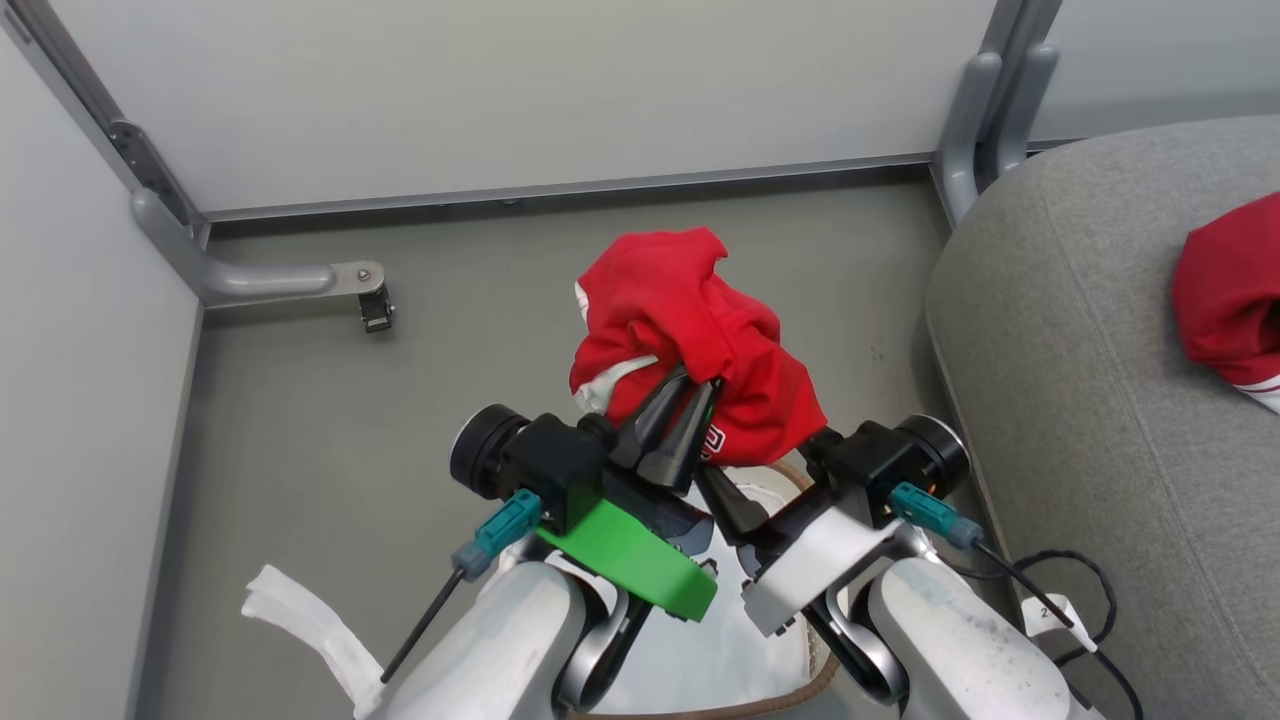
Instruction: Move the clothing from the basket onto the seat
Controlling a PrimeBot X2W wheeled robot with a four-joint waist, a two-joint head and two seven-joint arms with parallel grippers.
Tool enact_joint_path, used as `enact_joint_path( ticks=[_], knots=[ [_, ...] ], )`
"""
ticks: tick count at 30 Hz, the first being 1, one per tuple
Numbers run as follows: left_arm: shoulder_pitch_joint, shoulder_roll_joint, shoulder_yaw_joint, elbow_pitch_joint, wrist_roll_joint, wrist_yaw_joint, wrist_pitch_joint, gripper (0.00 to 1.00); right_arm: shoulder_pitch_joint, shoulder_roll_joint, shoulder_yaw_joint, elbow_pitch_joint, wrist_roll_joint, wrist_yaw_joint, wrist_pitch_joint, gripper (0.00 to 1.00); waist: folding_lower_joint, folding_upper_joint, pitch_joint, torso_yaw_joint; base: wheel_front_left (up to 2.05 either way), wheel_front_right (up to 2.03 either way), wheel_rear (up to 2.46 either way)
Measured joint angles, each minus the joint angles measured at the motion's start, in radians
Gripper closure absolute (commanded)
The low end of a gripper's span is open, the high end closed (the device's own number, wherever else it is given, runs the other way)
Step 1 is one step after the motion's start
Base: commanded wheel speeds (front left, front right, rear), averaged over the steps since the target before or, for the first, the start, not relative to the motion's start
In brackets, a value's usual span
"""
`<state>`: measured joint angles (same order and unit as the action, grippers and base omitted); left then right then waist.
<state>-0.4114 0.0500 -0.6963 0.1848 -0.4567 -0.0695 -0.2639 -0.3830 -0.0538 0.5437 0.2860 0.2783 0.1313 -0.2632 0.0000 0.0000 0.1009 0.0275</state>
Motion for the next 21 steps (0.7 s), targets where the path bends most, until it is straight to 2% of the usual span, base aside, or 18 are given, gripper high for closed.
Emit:
enact_joint_path(
  ticks=[1, 2, 14, 15, 16, 17, 21],
  knots=[
    [-0.003, 0.000, -0.003, -0.001, -0.001, 0.001, 0.000, 1.00, -0.004, 0.001, 0.000, 0.005, -0.002, 0.000, 0.000, 0.69, 0.0000, 0.0000, 0.001, 0.002, 0.00, 0.00, 0.00],
    [-0.006, 0.000, -0.007, -0.001, -0.003, 0.002, 0.000, 1.00, -0.009, 0.001, -0.001, 0.013, -0.006, 0.000, 0.000, 1.00, 0.0000, 0.0000, 0.002, 0.005, 0.00, 0.00, 0.00],
    [-0.008, 0.000, -0.004, 0.000, -0.004, 0.013, 0.000, 1.00, -0.016, 0.003, -0.040, 0.002, 0.010, 0.000, 0.000, 1.00, 0.0000, 0.0000, 0.011, 0.006, 0.00, 0.00, 0.00],
    [-0.008, 0.000, -0.002, -0.001, 0.002, 0.016, 0.000, 0.65, -0.015, 0.003, -0.043, -0.002, 0.010, 0.000, 0.000, 1.00, 0.0000, 0.0000, 0.013, 0.003, 0.00, 0.00, 0.00],
    [-0.008, 0.000, 0.000, -0.003, 0.005, 0.017, 0.000, 0.54, -0.014, 0.003, -0.048, -0.012, 0.010, 0.000, 0.000, 1.00, 0.0000, 0.0000, 0.014, 0.001, 0.00, 0.00, 0.00],
    [-0.008, 0.000, 0.001, -0.004, 0.010, 0.017, 0.000, 0.00, -0.012, 0.004, -0.056, -0.027, 0.011, 0.000, 0.000, 1.00, 0.0000, 0.0000, 0.015, -0.003, 0.00, 0.00, 0.00],
    [-0.007, -0.001, 0.013, 0.003, 0.025, 0.021, -0.001, 0.00, 0.005, 0.003, -0.077, -0.053, 0.011, 0.000, 0.000, 1.00, 0.0000, 0.0000, 0.019, -0.025, 0.00, 0.00, 0.00]
  ],
)
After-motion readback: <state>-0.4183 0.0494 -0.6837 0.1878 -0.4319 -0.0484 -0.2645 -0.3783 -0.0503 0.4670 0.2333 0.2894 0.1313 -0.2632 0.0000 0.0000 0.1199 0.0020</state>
